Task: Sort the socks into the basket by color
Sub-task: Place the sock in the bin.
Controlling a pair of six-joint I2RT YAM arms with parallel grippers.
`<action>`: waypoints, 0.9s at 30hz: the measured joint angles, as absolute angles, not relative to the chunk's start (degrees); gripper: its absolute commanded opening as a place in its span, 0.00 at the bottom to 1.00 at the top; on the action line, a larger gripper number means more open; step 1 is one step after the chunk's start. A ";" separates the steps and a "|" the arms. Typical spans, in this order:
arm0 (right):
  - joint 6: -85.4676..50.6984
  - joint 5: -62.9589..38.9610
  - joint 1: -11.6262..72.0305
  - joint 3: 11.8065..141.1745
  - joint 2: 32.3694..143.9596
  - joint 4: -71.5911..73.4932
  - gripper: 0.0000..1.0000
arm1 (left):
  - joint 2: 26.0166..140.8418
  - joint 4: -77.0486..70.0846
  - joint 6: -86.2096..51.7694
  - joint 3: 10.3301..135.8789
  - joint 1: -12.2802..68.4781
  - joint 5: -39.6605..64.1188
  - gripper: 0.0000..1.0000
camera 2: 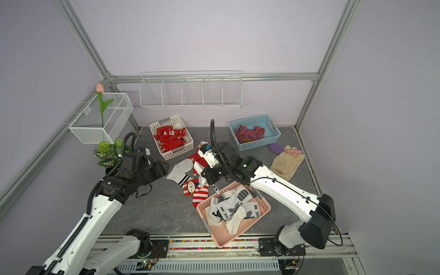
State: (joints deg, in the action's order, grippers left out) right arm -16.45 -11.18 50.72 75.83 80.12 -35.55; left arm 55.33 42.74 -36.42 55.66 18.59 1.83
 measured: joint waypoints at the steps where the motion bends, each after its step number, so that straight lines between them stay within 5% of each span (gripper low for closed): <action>1: -16.88 -10.66 50.59 73.38 78.13 -36.03 0.07 | 55.96 42.30 -36.42 55.18 18.59 1.87 0.57; 9: -21.41 -8.34 49.21 55.83 68.88 -37.87 0.07 | 62.13 38.63 -36.40 53.93 19.57 1.54 0.58; 23: -27.75 -5.58 48.77 40.27 74.98 -31.88 0.09 | 74.41 34.96 -35.92 53.34 20.27 1.32 0.65; 25: -27.92 -5.28 48.77 40.29 74.48 -31.97 0.16 | 75.72 34.06 -35.77 53.34 20.27 1.32 0.66; 27: -27.68 -4.89 48.80 40.86 74.24 -32.80 0.33 | 77.45 33.28 -35.70 53.34 20.27 1.30 0.66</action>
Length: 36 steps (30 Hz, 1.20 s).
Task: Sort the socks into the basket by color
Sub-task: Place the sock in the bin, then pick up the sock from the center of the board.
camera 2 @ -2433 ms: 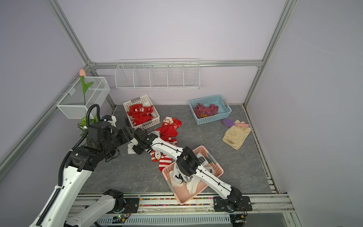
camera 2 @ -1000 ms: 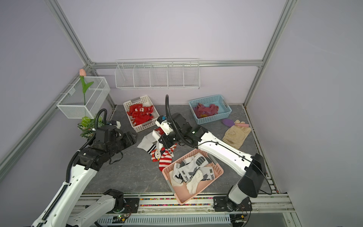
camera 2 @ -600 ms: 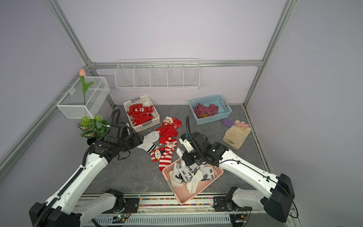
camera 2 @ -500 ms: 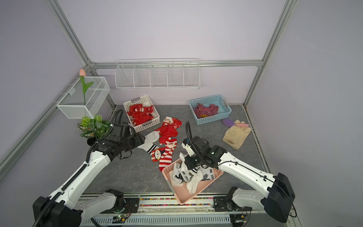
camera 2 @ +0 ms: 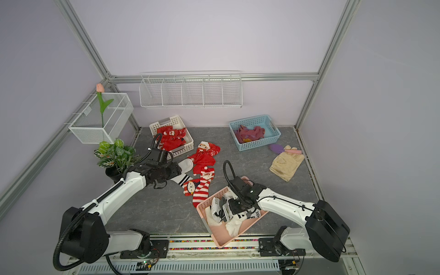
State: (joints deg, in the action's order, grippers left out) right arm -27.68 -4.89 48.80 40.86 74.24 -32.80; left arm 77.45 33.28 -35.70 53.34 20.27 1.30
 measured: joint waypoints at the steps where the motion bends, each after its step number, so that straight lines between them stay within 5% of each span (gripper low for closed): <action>1: -27.62 -4.47 48.77 41.43 74.11 -33.54 0.43 | 78.48 32.95 -35.64 53.36 20.27 1.26 0.67; 5: -27.07 -3.75 48.77 44.60 72.40 -36.97 0.83 | 83.05 32.21 -35.24 53.76 20.27 0.82 0.69; 8: -26.00 -2.85 48.77 48.18 69.60 -40.21 0.99 | 86.39 31.99 -35.00 54.98 20.27 -0.05 0.72; 11: -25.39 -2.31 48.66 52.95 67.22 -42.89 0.89 | 89.21 31.81 -34.83 57.04 20.27 -0.93 0.75; 19: -24.38 -1.72 47.68 58.87 65.93 -45.25 0.89 | 97.95 31.07 -34.26 64.31 20.27 -4.05 0.85; 20: -24.38 -1.74 47.59 58.87 66.15 -45.36 0.89 | 99.02 31.05 -34.24 65.23 20.27 -4.51 1.00; 36: -23.70 -3.99 43.66 58.72 67.26 -45.15 0.89 | 111.87 32.18 -34.70 74.04 20.27 -9.34 1.00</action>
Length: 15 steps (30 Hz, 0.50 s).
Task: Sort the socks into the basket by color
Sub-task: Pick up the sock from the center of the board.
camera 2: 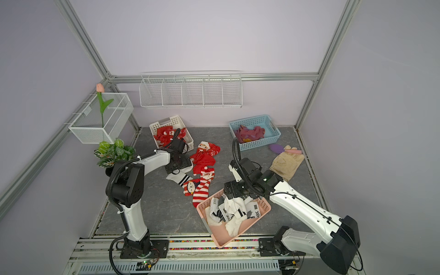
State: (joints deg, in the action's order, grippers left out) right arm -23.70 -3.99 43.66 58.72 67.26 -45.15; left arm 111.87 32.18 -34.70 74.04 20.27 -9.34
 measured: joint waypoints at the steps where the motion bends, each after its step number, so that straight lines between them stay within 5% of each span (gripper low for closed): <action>1: -23.62 -4.23 43.33 58.59 67.22 -45.12 0.89 | 111.98 32.16 -34.70 74.04 20.34 -9.43 0.97; 5: -23.22 -5.10 42.39 58.26 67.16 -45.17 0.88 | 112.09 32.23 -34.83 73.95 20.88 -10.50 0.84; 9: -22.44 -6.02 41.78 58.26 67.07 -45.15 0.89 | 111.79 31.18 -35.33 72.58 21.06 -11.97 0.44; 15: -21.65 -7.14 40.93 58.26 67.05 -45.17 0.89 | 110.10 28.45 -35.88 69.41 21.04 -13.04 0.03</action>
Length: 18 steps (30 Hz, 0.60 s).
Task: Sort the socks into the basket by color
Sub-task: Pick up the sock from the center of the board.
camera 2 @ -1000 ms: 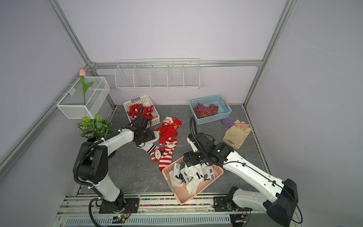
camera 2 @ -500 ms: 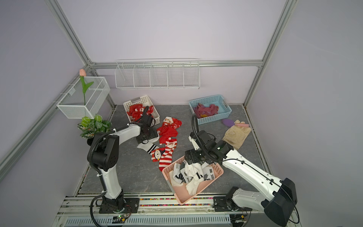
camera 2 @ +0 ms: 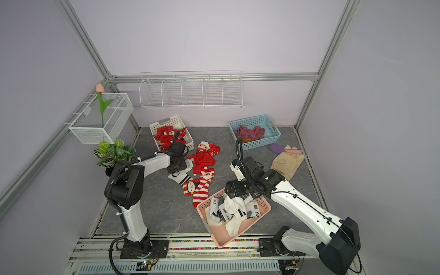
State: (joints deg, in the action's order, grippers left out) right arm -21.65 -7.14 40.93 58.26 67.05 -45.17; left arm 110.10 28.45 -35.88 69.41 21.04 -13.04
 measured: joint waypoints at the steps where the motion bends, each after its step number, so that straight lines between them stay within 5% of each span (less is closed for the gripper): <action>1: -21.54 -7.27 40.82 58.26 67.02 -45.17 0.89 | 109.86 28.10 -35.97 69.06 21.04 -13.02 0.00; 18: -20.95 -9.17 40.21 58.28 67.02 -44.84 0.91 | 97.43 28.95 -33.54 64.69 25.61 -10.48 0.00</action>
